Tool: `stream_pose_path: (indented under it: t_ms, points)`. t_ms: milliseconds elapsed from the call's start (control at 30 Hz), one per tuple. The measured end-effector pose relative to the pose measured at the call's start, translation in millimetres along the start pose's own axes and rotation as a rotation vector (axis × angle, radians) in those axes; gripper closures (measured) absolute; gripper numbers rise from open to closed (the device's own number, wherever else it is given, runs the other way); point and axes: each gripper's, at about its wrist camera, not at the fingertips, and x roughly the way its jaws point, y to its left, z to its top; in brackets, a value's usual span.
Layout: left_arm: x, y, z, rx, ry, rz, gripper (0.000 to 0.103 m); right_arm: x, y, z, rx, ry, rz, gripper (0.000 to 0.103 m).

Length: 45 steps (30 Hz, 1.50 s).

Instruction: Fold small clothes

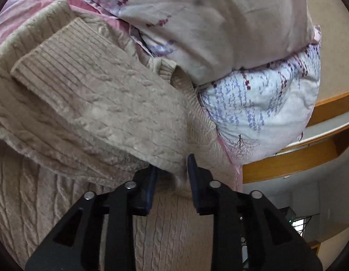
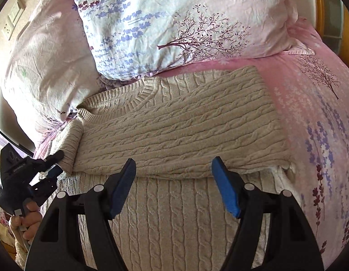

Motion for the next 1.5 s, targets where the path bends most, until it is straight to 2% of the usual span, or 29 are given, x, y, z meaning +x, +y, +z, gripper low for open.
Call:
stream_pose_path:
  t_ms: [267,300,333,400,500,600,667,700,767,800,867,967,1033,1100,1167,1267,1367,1400,1500]
  points:
    - [-30,12,31,-0.134,-0.122,-0.024,0.069,6,14,3,-0.029,0.017,0.047,0.032]
    - [-33,13,33,-0.146,-0.137,-0.024,0.073,6,17,4,-0.043,0.016,0.053,0.032]
    - [-35,13,35,-0.151,-0.151,-0.022,0.085,5,21,4,-0.057,0.013,0.057,0.032]
    - [-33,4,38,-0.124,-0.166,-0.021,0.094,3,23,5,-0.071,0.007,0.062,0.032]
    - [-22,-34,32,0.018,-0.163,-0.024,0.094,1,18,8,-0.052,-0.001,0.070,0.032]
    - [9,-85,10,0.219,-0.087,-0.043,0.094,-1,6,11,-0.009,-0.011,0.074,0.032]
    - [41,-115,-11,0.374,0.040,-0.027,0.086,-2,-4,13,0.029,-0.015,0.077,0.032]
    - [54,-122,-21,0.427,0.102,-0.020,0.076,-2,-9,14,0.046,-0.014,0.082,0.032]
    - [76,-129,-37,0.490,0.214,-0.004,0.074,-2,-19,16,0.079,-0.004,0.096,0.032]
    - [79,-128,-41,0.501,0.242,-0.009,0.074,-2,-23,16,0.094,0.002,0.105,0.032]
    - [70,-123,-43,0.521,0.255,-0.029,0.070,-2,-28,17,0.120,0.010,0.130,0.032]
    - [34,-105,-30,0.536,0.172,0.023,0.062,0,-33,22,0.147,0.015,0.168,0.038]
    - [7,-88,-17,0.521,0.092,0.092,0.061,4,-33,26,0.161,0.028,0.196,0.050]
    - [-25,-63,1,0.490,0.006,0.176,0.061,12,-30,32,0.152,0.038,0.202,0.055]
    - [-57,-37,18,0.455,-0.075,0.264,0.059,20,-26,37,0.144,0.052,0.201,0.056]
    - [-88,0,44,0.379,-0.148,0.384,0.053,36,-19,41,0.139,0.090,0.206,0.056]
    - [-100,33,57,0.305,-0.119,0.437,0.053,41,-12,40,0.116,0.085,0.189,0.060]
    - [-101,43,59,0.284,-0.101,0.434,0.053,40,-9,40,0.103,0.081,0.190,0.068]
    - [-96,53,59,0.272,-0.073,0.433,0.053,41,-2,37,0.075,0.090,0.193,0.070]
